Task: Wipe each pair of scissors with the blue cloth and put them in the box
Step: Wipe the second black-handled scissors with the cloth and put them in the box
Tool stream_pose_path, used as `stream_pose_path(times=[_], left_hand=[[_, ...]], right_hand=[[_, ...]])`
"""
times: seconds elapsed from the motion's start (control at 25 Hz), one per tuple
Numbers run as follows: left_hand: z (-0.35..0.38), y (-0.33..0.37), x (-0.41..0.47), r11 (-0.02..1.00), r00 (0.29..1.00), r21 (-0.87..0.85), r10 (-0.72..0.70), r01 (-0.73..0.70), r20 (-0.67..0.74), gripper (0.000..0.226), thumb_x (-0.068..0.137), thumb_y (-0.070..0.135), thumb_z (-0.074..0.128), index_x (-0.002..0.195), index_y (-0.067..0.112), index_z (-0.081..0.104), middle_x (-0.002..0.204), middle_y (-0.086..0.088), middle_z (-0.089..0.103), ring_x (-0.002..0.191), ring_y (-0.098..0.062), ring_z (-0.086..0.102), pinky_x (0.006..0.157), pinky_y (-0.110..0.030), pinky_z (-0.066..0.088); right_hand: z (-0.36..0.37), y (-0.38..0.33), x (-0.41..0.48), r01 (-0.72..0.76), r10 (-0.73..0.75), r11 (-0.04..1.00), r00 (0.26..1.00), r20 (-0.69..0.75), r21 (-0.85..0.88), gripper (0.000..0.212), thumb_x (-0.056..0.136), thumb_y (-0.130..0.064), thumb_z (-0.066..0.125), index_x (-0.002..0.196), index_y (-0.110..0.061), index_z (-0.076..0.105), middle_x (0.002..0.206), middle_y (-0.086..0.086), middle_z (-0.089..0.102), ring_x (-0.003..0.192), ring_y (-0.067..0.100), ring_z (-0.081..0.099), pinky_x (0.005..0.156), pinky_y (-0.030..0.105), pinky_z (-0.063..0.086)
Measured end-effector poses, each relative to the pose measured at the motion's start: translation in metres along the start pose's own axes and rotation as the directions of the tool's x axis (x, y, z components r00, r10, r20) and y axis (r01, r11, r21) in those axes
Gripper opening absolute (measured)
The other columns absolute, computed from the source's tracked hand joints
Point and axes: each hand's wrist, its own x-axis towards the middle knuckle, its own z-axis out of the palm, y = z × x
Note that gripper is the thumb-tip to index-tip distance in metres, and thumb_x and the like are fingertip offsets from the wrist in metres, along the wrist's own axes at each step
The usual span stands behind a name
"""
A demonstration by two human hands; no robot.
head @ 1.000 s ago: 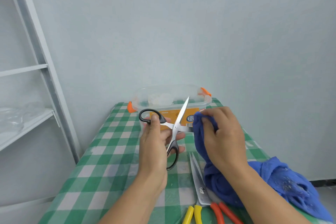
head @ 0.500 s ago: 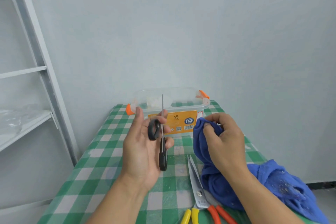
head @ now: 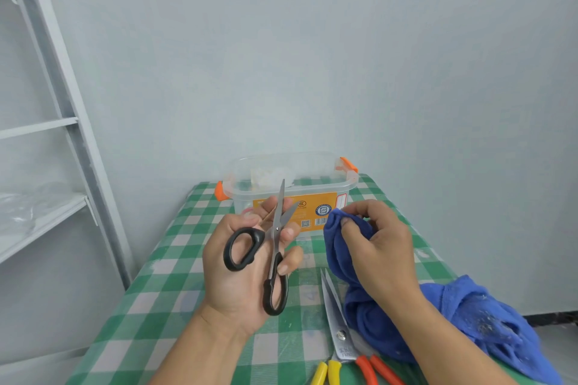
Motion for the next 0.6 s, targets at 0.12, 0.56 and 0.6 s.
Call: stream_pose_path(times=[0.12,0.56,0.6], left_hand=[[-0.004,0.001,0.003,1.000,1.000,-0.011,0.001,-0.001,0.028,0.049,0.076,0.022,0.047,0.121,0.004,0.052,0.106,-0.011,0.048,0.070,-0.018,0.046,0.046,-0.026,0.034],[-0.012,-0.001,0.009,0.991,0.999,-0.129,0.036,-0.034,0.012,0.064,0.070,0.016,0.047,0.132,0.003,0.057,0.098,-0.010,0.054,0.087,-0.020,0.054,0.087,-0.041,0.052],[-0.011,-0.002,0.009,0.991,0.999,-0.126,0.040,-0.039,0.006,0.065,0.070,0.014,0.043,0.133,0.003,0.058,0.098,-0.010,0.055,0.087,-0.021,0.055,0.088,-0.043,0.053]], right_hand=[[0.003,0.000,-0.002,-0.059,0.046,0.994,0.991,0.128,0.097,0.019,0.087,-0.012,0.061,0.086,-0.029,0.069,0.088,-0.010,0.071,0.087,0.009,0.067,0.077,0.026,0.049],[0.005,-0.013,-0.005,-0.190,0.033,0.977,0.590,0.807,0.099,0.055,0.082,-0.053,0.074,0.075,0.001,0.067,0.069,0.035,0.046,0.062,0.040,0.038,0.062,0.046,0.033],[0.004,-0.013,-0.004,-0.209,0.042,0.973,0.581,0.813,0.099,0.052,0.083,-0.050,0.075,0.078,0.002,0.068,0.068,0.033,0.047,0.063,0.038,0.038,0.063,0.043,0.032]])
